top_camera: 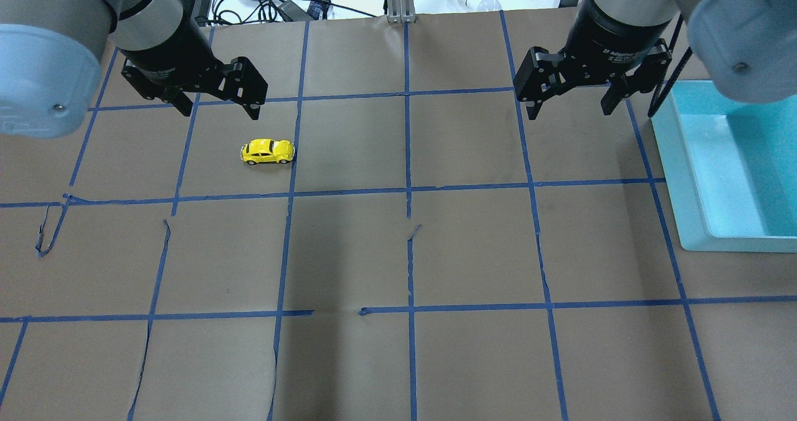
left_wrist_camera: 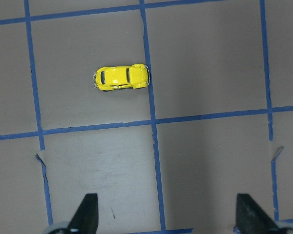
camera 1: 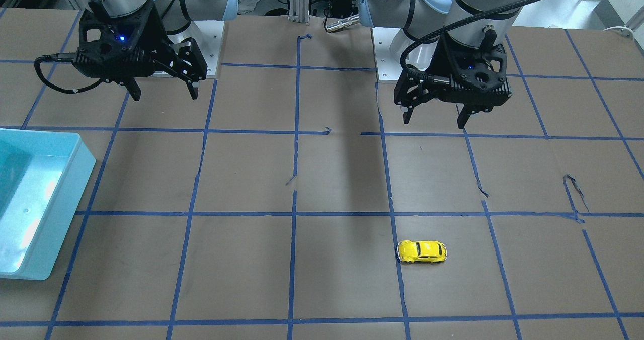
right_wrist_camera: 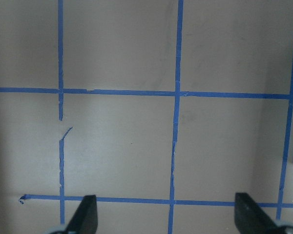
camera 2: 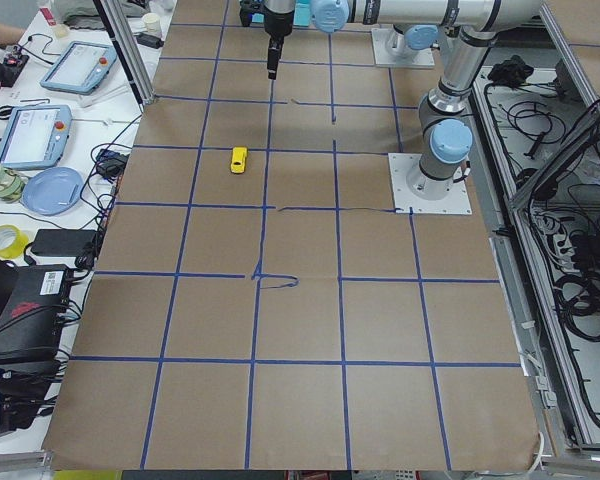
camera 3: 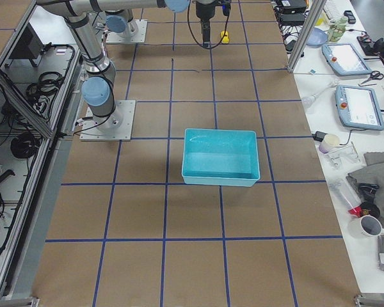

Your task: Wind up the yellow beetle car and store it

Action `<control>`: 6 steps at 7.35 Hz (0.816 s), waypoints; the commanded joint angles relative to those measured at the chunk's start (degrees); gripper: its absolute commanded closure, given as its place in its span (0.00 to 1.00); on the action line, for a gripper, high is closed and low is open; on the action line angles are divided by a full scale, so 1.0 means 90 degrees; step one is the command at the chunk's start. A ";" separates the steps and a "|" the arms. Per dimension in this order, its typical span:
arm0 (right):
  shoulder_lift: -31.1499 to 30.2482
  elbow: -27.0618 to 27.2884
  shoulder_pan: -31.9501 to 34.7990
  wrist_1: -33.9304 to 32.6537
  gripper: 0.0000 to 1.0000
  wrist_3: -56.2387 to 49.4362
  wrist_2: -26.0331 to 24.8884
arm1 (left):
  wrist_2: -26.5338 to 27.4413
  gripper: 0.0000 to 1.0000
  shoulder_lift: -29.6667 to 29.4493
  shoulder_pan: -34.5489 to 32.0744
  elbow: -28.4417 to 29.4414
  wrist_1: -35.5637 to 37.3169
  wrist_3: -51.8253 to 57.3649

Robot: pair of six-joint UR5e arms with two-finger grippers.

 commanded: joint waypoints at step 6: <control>-0.0014 0.0009 -0.0010 -0.0017 0.00 -0.0010 -0.0021 | -0.0026 0.00 -0.0029 0.0016 0.0066 0.0000 0.0266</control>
